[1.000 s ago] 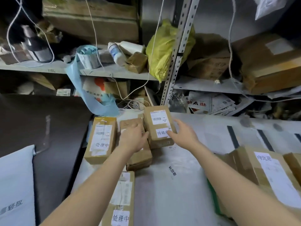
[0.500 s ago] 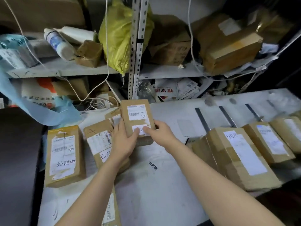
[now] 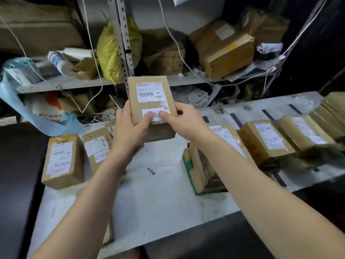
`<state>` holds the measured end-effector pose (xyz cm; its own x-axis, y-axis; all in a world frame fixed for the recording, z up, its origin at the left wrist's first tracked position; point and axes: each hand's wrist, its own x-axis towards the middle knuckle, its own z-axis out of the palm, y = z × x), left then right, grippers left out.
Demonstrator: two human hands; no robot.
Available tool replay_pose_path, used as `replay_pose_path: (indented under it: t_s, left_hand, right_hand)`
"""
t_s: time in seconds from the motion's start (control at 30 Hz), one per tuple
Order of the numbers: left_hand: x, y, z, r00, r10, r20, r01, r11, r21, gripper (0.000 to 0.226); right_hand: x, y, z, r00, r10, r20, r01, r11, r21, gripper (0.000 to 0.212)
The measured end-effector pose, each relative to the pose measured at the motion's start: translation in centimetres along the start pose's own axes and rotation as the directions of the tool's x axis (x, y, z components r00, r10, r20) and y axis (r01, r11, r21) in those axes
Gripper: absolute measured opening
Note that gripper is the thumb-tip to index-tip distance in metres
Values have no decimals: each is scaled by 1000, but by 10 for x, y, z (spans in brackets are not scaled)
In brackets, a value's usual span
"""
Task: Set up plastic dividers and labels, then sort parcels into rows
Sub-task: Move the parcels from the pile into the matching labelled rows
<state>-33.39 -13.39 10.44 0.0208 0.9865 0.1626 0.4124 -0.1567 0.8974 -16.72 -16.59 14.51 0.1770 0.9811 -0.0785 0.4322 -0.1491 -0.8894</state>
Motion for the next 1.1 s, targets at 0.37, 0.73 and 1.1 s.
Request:
replay_pose_path:
  t_s: [0.37, 0.73, 1.1]
  left_hand:
    - [-153, 46, 23, 985, -99, -143, 112, 990, 83, 55]
    - [-273, -2, 53, 845, -532, -48, 506, 826, -248, 62]
    - [-298, -45, 111, 634, -674, 379, 772, 586, -247, 136]
  right_hand:
    - [-119, 45, -50, 981, -79, 175, 69, 996, 62, 29]
    - [-219, 137, -41, 953, 100, 287, -126, 989, 72, 45]
    - [-229, 239, -71, 937, 191, 291, -218, 974, 63, 56]
